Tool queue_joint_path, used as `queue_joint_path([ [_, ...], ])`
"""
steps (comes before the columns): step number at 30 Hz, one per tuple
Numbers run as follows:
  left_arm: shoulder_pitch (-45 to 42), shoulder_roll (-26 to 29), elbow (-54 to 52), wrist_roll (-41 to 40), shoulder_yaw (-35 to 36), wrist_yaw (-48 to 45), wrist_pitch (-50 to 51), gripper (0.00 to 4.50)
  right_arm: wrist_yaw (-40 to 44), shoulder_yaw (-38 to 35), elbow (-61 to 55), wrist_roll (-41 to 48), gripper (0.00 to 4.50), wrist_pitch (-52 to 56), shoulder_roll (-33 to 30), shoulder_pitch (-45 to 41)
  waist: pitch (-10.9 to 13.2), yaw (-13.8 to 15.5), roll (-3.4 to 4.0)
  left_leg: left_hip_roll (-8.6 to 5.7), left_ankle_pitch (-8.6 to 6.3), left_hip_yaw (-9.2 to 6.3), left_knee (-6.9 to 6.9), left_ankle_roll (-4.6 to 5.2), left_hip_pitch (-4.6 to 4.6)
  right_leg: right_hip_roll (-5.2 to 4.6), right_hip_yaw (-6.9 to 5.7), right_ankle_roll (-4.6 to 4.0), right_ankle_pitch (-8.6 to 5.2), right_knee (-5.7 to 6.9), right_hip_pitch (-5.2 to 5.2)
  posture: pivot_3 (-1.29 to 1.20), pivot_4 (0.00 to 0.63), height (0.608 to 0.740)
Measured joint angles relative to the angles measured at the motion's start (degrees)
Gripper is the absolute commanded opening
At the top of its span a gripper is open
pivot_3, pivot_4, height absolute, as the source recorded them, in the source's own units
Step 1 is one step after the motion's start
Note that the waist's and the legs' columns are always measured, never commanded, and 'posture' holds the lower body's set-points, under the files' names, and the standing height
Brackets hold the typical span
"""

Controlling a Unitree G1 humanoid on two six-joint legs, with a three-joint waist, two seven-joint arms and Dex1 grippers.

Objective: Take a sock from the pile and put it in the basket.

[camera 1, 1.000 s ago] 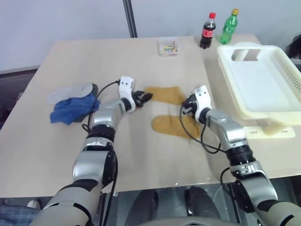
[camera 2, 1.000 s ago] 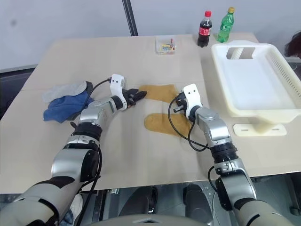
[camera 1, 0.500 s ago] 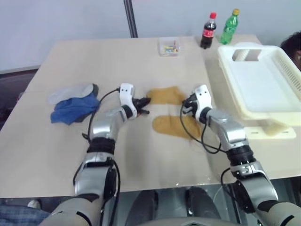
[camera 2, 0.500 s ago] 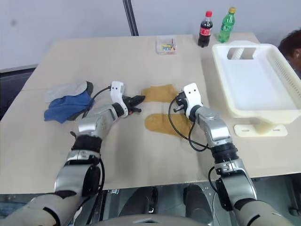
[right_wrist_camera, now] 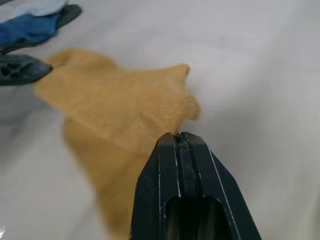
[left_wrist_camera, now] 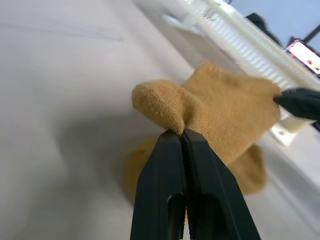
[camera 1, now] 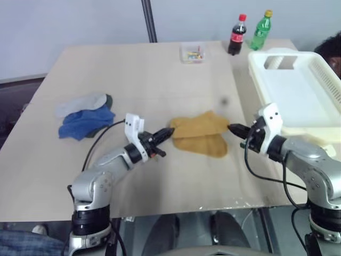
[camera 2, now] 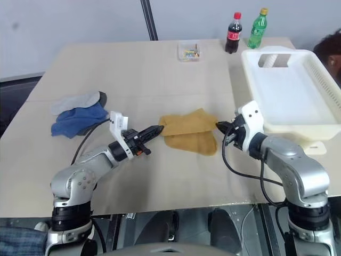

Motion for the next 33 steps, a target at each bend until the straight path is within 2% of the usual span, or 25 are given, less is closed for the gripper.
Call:
queue_joint_path([
  [3, 2.9, 0.7, 0.0, 1.0, -1.7, 1.4, 0.1, 0.06, -3.3, -0.6, -4.8, 1.8, 0.00, 3.6, 2.3, 7.0, 0.0, 0.1, 0.00, -0.03, 0.00, 0.02, 0.03, 0.01, 0.01, 0.00, 0.00, 0.00, 0.00, 0.03, 0.00, 0.00, 0.150, 0.740],
  [9, 4.3, 0.5, 1.3, 4.3, -5.6, 2.6, -3.2, 0.06, -8.7, 2.2, -7.2, 0.8, 0.00, 3.2, 4.9, 9.6, 0.0, 0.1, -0.01, -0.05, -0.01, 0.00, -0.08, 0.02, 0.61, 0.04, -0.03, 0.00, 0.00, -0.08, 0.59, 0.00, 0.150, 0.740],
  [14, 3.2, -4.8, 4.5, 6.2, -5.6, 5.7, -8.9, 0.06, -10.3, 4.0, -5.7, -1.4, 0.00, 0.0, 5.0, 9.6, 0.0, 0.4, -0.05, -0.05, -0.01, 0.00, -0.07, 0.02, 0.59, 0.03, -0.03, 0.01, 0.00, -0.12, 0.60, 0.00, 0.150, 0.740],
  [26, 2.8, -4.5, 8.0, 8.9, -7.9, 4.5, -14.5, 0.06, -10.4, 6.4, -2.6, -4.0, 0.00, -5.1, 3.0, 9.0, 0.0, 0.4, -0.04, -0.04, -0.02, -0.04, -0.11, 0.03, 0.60, 0.12, -0.09, 0.01, 0.00, -0.32, 0.70, 0.00, 0.150, 0.740],
  [29, 2.7, -4.3, 8.4, 9.9, -8.0, 5.4, -14.6, 0.00, -9.8, 8.1, -2.6, -3.4, 0.76, -4.9, 2.9, 9.6, 0.0, 0.4, -0.04, -0.02, -0.02, -0.05, -0.11, 0.03, 0.61, 0.11, -0.10, 0.01, 0.00, -0.36, 0.72, 0.00, 0.150, 0.740],
  [32, 2.0, -4.4, 10.1, 11.1, -8.1, 6.7, -14.6, 0.00, -9.4, 9.5, -2.6, -3.2, 2.04, -5.1, 1.8, 10.2, 0.0, 0.4, -0.05, -0.03, -0.03, -0.07, -0.11, 0.04, 0.64, 0.10, -0.13, 0.01, 0.00, -0.43, 0.81, 0.00, 0.150, 0.740],
  [33, 2.0, -4.5, 10.1, 11.2, -8.2, 6.8, -14.6, 0.00, -9.4, 9.5, -2.6, -3.3, 2.25, -5.1, 1.7, 10.3, 0.0, 0.5, -0.04, -0.04, -0.03, -0.09, -0.11, 0.05, 0.65, 0.09, -0.15, 0.01, 0.00, -0.44, 0.83, 0.00, 0.150, 0.740],
])
